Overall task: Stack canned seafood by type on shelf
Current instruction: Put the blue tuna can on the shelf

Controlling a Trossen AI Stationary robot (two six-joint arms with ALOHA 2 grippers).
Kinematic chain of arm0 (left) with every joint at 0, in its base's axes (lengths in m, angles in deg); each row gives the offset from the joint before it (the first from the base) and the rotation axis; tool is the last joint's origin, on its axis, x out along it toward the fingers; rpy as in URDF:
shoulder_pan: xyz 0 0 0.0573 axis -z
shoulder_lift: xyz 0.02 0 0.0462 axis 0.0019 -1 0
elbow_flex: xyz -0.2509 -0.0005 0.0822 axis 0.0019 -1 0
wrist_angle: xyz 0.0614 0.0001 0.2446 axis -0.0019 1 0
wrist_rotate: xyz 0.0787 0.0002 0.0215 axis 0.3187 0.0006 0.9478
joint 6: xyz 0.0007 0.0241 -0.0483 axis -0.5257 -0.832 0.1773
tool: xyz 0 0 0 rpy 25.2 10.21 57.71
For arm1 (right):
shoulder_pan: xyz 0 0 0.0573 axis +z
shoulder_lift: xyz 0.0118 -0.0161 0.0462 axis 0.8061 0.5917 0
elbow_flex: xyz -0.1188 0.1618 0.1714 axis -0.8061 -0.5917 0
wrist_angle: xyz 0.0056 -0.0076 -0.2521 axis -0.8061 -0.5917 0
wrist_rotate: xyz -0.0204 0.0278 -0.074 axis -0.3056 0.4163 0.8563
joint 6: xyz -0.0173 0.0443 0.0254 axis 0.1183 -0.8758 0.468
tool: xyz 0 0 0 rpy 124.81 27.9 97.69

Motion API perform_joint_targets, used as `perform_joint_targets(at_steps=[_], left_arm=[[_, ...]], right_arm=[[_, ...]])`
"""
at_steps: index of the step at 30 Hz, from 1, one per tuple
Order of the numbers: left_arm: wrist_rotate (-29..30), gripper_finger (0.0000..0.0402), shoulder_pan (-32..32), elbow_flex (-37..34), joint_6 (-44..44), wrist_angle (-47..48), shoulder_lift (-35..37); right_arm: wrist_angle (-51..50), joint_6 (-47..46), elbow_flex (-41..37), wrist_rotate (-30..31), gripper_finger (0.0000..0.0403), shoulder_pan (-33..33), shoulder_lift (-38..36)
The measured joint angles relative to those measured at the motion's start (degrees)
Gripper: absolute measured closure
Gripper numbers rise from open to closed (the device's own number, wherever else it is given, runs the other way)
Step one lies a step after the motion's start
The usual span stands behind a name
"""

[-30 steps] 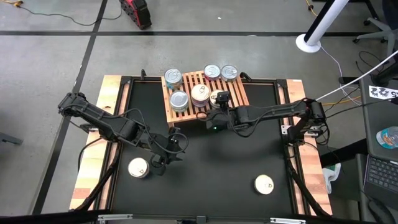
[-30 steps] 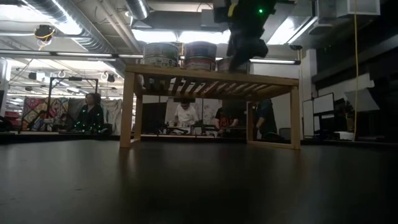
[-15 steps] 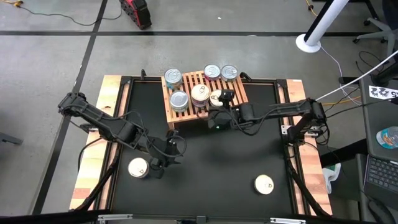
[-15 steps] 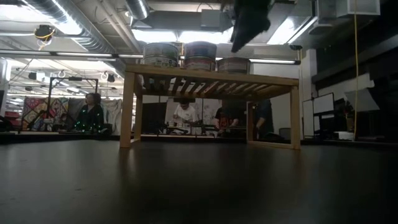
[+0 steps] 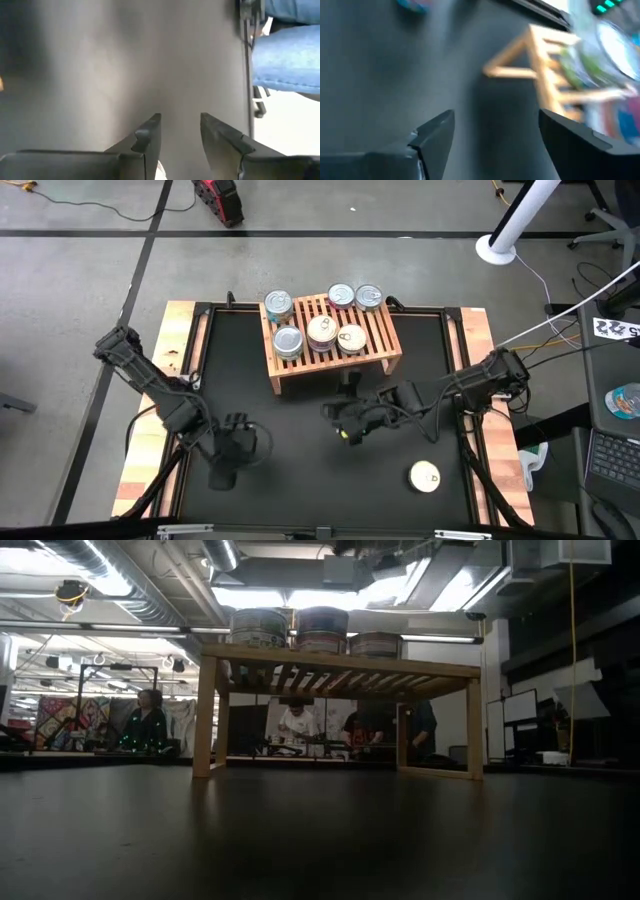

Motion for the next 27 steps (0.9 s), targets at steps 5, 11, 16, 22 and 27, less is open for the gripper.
perform_joint_targets(at_steps=[5,11,16,22,27], left_arm=[[-0.1,0.0272,5.2,0.0,9.3,2.7,-0.8],[-0.1,0.0276,9.0,0.0,16.7,6.5,-3.9],[-0.2,0.0283,11.1,0.0,21.9,9.3,-6.4],[-0.4,0.0286,13.3,0.0,24.7,11.0,-8.8],[-0.4,0.0286,14.5,-0.2,25.0,11.5,-10.8]], right_arm=[[11.3,0.3,-2.4,-5.2,0.0118,2.0,0.4],[19.8,0.7,-4.1,-11.7,0.0118,2.1,2.6],[25.4,1.5,-4.1,-14.5,0.0118,2.1,6.5],[30.5,5.0,-4.1,-15.6,0.0118,2.2,11.2],[34.9,8.0,-4.1,-16.4,0.0118,2.1,14.3]])
